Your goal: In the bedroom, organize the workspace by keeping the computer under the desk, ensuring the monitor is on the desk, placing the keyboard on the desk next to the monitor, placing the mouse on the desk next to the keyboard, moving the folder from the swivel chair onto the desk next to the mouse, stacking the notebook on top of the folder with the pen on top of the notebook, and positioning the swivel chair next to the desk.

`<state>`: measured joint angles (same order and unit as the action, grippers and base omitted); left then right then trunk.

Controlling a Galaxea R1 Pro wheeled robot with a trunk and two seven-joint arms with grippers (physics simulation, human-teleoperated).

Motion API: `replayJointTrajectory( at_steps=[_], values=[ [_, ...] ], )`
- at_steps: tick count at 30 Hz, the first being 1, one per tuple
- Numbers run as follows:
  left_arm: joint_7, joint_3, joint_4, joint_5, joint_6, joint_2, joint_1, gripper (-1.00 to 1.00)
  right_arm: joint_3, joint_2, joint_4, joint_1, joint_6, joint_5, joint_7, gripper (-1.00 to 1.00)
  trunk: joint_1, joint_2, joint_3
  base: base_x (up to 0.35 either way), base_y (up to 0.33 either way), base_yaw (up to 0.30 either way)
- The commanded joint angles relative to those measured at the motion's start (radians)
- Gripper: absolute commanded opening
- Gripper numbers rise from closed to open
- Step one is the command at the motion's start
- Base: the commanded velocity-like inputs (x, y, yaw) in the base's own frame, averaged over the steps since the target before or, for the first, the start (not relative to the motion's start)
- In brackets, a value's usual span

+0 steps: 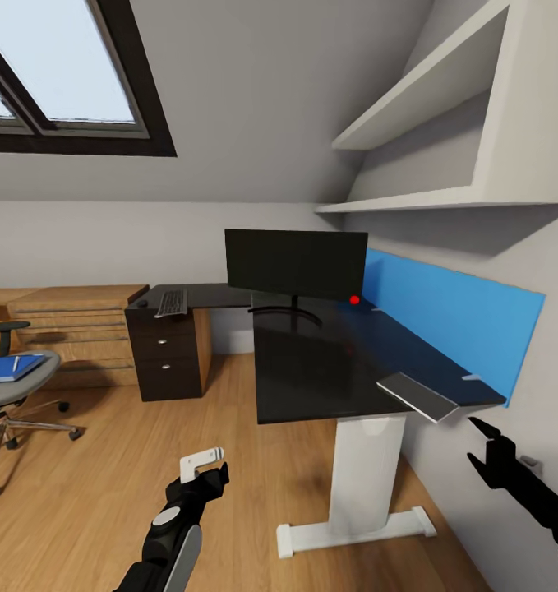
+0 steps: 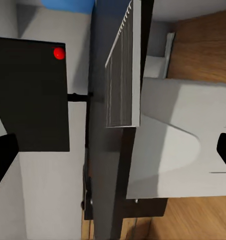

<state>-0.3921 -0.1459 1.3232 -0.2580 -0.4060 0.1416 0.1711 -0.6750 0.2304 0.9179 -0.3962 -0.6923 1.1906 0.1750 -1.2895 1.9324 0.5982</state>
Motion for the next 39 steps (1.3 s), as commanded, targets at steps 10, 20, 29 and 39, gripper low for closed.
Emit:
replayJointTrajectory(
  at_steps=[10,20,29,39],
  values=[
    [-0.007,-0.003,-0.004,-0.009,-0.002,0.000,0.001,1.00,-0.004,0.003,-0.048,-0.002,-0.003,0.001,-0.022,1.00,0.000,0.001,0.001,0.135,0.000,0.000],
    [-0.007,-0.003,-0.008,-0.009,-0.002,0.000,0.001,1.00,-0.005,0.003,-0.075,-0.005,0.002,0.001,-0.047,1.00,0.000,0.001,0.001,0.116,0.000,0.000],
    [-0.007,-0.003,-0.009,-0.009,-0.001,0.000,0.001,1.00,-0.005,0.003,-0.078,-0.006,0.002,0.001,-0.048,1.00,0.000,0.001,0.001,0.077,0.012,0.000],
    [-0.007,-0.003,-0.009,-0.009,-0.002,-0.002,0.001,1.00,-0.003,0.003,-0.079,-0.006,0.002,0.000,-0.049,1.00,0.000,0.001,0.001,0.136,0.058,0.000]
  ],
)
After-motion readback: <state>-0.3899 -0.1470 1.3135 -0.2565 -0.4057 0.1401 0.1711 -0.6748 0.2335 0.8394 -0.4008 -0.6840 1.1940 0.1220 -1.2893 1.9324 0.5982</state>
